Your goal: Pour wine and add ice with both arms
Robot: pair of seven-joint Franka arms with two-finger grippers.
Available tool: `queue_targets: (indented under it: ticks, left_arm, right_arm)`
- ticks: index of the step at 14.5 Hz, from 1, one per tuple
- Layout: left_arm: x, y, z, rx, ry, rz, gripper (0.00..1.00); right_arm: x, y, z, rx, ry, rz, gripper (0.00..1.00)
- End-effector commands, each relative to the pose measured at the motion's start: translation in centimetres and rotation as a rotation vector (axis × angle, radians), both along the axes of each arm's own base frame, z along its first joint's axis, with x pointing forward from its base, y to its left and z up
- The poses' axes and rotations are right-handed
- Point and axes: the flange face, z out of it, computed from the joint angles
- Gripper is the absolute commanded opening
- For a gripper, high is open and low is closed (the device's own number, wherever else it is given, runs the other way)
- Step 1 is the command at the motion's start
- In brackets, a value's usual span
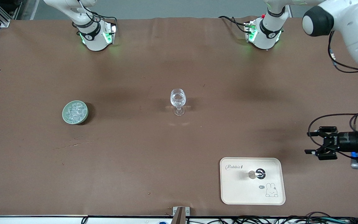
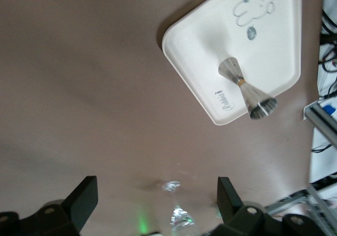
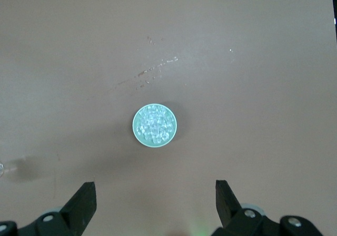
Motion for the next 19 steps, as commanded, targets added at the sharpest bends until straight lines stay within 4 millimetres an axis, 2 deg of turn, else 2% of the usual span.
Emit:
queue_targets:
  ticks: [1,3,5,8,9,11,13,14,16,17,19]
  left_arm:
    - [-1.4,-2.7,5.9,0.127,-0.08,-0.174,1.0]
    - [-2.5,-4.8,10.2,0.239,-0.146,-0.298,1.0]
    - [-3.6,-5.9,12.8,0.295,-0.178,-0.375,1.0]
    - [-4.4,-9.4,14.8,0.391,-0.196,-0.491,1.0]
    - [-4.8,-10.5,16.1,0.416,-0.217,-0.517,1.0]
    - [-6.2,-10.9,17.6,0.429,-0.227,-0.531,1.0]
    - [-8.8,-10.9,18.7,0.417,-0.295,-0.609,1.0]
    - [-10.8,-10.8,19.0,0.411,-0.357,-0.661,1.0]
    - [-13.9,-11.9,18.9,0.425,-0.424,-0.699,1.0]
    - [-14.7,-13.5,18.7,0.426,-0.436,-0.724,1.0]
    - [-15.1,-14.9,19.3,0.448,-0.447,-0.762,1.0]
  right_arm:
    - [-0.1,0.0,-0.5,0.02,-0.028,0.01,1.0]
    - [0.2,-0.3,-0.9,0.03,-0.049,0.005,1.0]
    - [0.4,-0.2,-1.1,0.031,-0.057,0.002,1.0]
    - [0.8,0.8,-1.3,0.047,-0.072,0.015,1.0]
    - [0.9,1.4,-1.3,0.048,-0.072,0.025,1.0]
    - [0.9,1.9,-1.3,0.048,-0.068,0.031,1.0]
    - [0.9,2.9,-1.2,0.048,-0.066,0.05,1.0]
    - [0.9,3.1,-1.2,0.048,-0.068,0.054,1.0]
    - [0.9,3.1,-1.1,0.047,-0.072,0.056,1.0]
    - [1.0,3.6,-1.1,0.048,-0.072,0.065,1.0]
    - [1.0,3.8,-1.1,0.046,-0.072,0.07,1.0]
